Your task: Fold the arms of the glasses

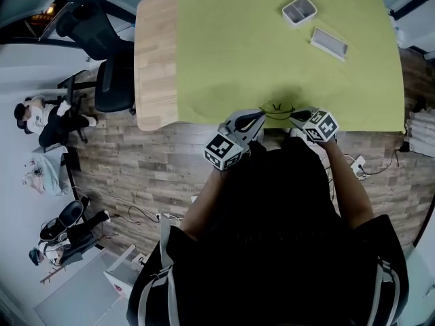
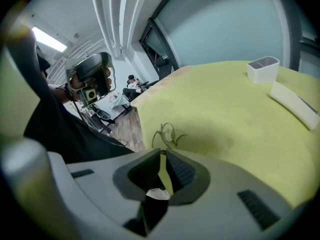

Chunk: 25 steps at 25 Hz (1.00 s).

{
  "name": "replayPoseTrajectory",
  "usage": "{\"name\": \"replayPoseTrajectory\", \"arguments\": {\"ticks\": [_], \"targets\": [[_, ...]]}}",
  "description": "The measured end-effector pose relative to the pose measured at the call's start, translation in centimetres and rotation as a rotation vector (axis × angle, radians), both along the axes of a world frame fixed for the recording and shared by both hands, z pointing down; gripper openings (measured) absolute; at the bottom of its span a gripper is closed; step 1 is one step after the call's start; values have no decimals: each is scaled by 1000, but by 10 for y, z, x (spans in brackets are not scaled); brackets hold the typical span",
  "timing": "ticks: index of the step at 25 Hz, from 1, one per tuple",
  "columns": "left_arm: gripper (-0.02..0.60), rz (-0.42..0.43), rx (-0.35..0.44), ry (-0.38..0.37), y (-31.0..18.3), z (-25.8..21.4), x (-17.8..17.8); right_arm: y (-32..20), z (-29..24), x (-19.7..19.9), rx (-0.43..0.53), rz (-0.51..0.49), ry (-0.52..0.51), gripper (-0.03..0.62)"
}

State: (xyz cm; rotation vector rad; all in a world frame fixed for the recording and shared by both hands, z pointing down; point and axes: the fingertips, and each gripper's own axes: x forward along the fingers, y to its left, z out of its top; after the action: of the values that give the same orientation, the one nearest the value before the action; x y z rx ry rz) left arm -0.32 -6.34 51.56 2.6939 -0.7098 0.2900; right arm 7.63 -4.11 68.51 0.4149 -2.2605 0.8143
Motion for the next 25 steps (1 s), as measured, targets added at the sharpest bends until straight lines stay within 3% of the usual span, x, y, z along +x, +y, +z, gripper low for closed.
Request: {"name": "replayPoseTrajectory", "arguments": {"ticks": [9,18,25], "targets": [[18,-10,-25,-13,-8,6,4,-16,19,7,-92,10,-25,52],[18,-26,-62,-24,-18,10,5,-33,38,9,-272,25,-100,52],[18,-43,-85,-33,-18,13,5,-42,48,8,-344,4,-120,54]]}}
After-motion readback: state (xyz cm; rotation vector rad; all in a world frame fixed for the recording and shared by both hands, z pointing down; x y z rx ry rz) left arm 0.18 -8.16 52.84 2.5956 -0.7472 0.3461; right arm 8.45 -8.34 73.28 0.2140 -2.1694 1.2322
